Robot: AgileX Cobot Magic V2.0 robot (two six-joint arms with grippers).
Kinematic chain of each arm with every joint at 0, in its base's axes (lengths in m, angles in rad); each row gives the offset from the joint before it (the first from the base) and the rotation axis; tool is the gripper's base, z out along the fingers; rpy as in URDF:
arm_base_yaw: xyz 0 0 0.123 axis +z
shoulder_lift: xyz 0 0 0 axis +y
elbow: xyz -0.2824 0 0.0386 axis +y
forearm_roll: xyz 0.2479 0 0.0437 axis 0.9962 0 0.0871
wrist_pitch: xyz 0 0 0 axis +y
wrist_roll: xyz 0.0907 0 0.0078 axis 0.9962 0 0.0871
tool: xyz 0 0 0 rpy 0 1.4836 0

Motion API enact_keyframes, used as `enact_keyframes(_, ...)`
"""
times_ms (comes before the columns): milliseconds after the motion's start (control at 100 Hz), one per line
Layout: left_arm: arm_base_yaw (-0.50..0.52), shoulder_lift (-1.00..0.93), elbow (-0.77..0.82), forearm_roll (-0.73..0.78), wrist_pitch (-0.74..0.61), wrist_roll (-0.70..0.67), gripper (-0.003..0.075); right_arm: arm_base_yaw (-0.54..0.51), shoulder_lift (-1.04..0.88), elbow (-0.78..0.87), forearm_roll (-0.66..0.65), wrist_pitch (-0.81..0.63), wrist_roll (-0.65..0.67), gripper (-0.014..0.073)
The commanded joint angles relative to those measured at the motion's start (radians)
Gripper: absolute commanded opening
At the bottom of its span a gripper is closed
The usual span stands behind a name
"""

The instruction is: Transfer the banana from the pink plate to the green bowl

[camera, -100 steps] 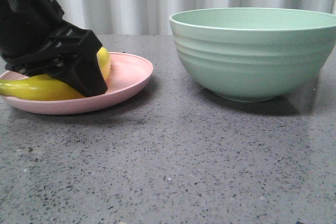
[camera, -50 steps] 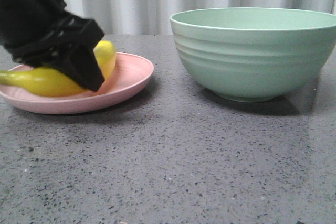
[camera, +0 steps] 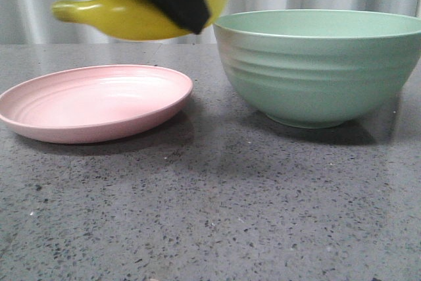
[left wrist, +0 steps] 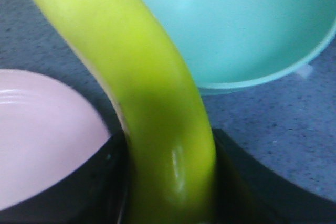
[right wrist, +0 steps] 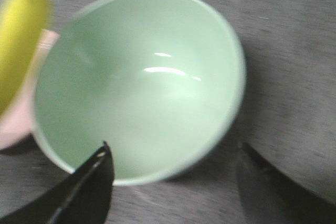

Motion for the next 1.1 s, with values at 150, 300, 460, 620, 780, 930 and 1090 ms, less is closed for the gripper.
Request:
enact_keyframes(150,-0.128,-0.04,-0.044,-0.028,-0.069,0.003,0.0224,0.091,0.155,-0.183,0.179,-0.061,0.0,0.0478)
enact_keyframes(300,-0.144,-0.04,-0.044,-0.034,-0.083,0.003,0.0224,0.093,0.269,-0.226,0.327,-0.063,0.0,0.0478)
enact_keyframes(460,-0.144,-0.04,-0.044,-0.047,-0.085,0.003,0.0224,0.093,0.368,-0.243,0.41,-0.063,0.0,0.0478)
enact_keyframes(620,-0.144,-0.04,-0.044,-0.047,-0.085,0.003,0.0224,0.093,0.426,-0.243,0.431,-0.073,0.0,0.0472)
enact_keyframes(780,-0.144,-0.04,-0.044,-0.047,-0.087,0.003,0.0224,0.093,0.435,-0.243,0.453,-0.064,0.0,0.0428)
enact_keyframes(930,-0.144,-0.04,-0.044,-0.047,-0.087,0.003,0.0253,0.093,0.435,-0.243,0.453,-0.049,0.0,0.021)
enact_keyframes(1090,-0.144,-0.04,-0.044,-0.047,-0.09,0.003,0.0365,0.093,0.435,-0.243,0.46,-0.043,0.0,0.0027)
